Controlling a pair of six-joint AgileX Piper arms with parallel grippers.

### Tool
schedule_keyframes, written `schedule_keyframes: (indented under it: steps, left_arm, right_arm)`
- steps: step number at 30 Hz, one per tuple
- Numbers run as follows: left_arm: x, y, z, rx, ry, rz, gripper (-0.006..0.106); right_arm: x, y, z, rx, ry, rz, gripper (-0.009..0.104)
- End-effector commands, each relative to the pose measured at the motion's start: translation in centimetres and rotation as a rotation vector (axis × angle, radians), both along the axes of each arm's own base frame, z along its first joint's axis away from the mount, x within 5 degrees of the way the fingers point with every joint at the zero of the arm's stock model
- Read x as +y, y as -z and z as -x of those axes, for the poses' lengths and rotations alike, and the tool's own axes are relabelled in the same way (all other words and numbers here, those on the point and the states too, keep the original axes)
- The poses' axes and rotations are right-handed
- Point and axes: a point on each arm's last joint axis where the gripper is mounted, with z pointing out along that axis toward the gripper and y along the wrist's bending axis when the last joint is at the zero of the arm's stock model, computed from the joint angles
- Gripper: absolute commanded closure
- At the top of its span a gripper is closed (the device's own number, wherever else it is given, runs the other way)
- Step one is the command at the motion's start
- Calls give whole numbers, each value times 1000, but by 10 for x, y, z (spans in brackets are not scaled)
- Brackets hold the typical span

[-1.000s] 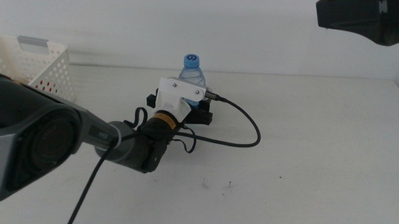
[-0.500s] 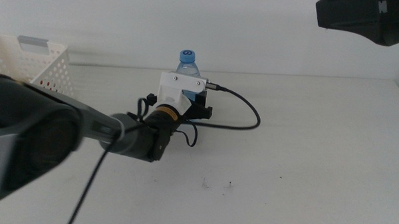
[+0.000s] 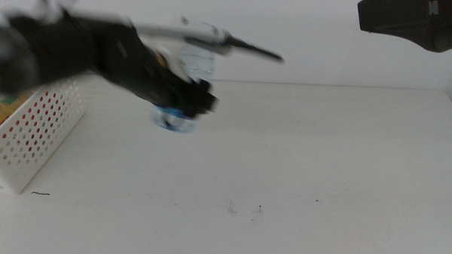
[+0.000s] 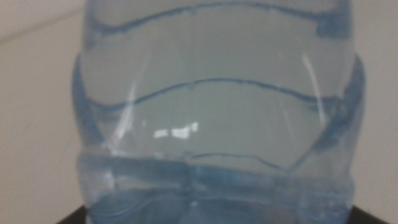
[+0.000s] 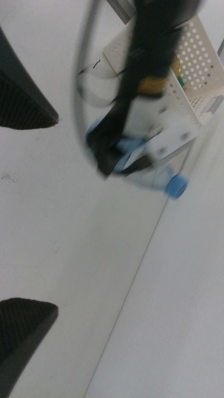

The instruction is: Use arms to grab the bottles and put them into the dustbin to the left of the table.

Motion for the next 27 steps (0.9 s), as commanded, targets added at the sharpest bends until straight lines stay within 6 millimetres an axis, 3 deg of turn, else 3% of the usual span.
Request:
schedule_keyframes:
  steps: [1, 7, 11, 14, 20, 27]
  left_arm:
    - [31, -34, 0, 83, 29, -67, 102]
    - [123, -98, -7, 185, -72, -147, 102]
    - [175, -122, -13, 109, -196, -175, 102]
    - [202, -115, -19, 129, -248, -186, 102]
    - [244, -74, -40, 242, -313, -184, 102]
    - [260, -32, -58, 335, -269, -180, 102]
  right_arm:
    - [0, -3, 2, -14, -9, 3, 18]
    - [0, -3, 2, -14, -9, 3, 18]
    - [0, -3, 2, -14, -9, 3, 18]
    - [0, -3, 2, -14, -9, 3, 18]
    - [0, -3, 2, -14, -9, 3, 18]
    - [0, -3, 2, -14, -9, 3, 18]
